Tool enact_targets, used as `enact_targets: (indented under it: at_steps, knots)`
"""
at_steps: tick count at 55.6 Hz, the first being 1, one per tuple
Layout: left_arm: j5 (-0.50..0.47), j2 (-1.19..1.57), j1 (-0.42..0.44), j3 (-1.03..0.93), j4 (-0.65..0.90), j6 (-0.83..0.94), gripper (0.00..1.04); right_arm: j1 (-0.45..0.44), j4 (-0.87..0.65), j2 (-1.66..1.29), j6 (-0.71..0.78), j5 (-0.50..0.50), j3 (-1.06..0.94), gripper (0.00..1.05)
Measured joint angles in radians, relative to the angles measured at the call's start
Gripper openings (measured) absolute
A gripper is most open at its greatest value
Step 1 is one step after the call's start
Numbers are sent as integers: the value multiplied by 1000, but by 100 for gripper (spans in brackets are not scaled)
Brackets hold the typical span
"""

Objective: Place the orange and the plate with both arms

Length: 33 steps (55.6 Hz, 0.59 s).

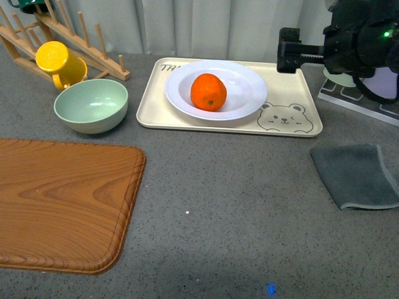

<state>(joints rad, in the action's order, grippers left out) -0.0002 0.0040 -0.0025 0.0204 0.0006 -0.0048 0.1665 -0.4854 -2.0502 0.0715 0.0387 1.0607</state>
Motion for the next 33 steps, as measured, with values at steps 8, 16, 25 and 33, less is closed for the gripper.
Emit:
enact_targets:
  at_steps: [8,16,25,33]
  knots:
    - [0,0,0,0,0,0,98,-9,-75,169,86,61,-212,96]
    - [0,0,0,0,0,0,98,-22,-138,332,107,127,-401,96]
    - [0,0,0,0,0,0,98,-26,-211,523,54,213,-628,96]
    - [0,0,0,0,0,0,98,-21,-214,668,21,262,-780,96]
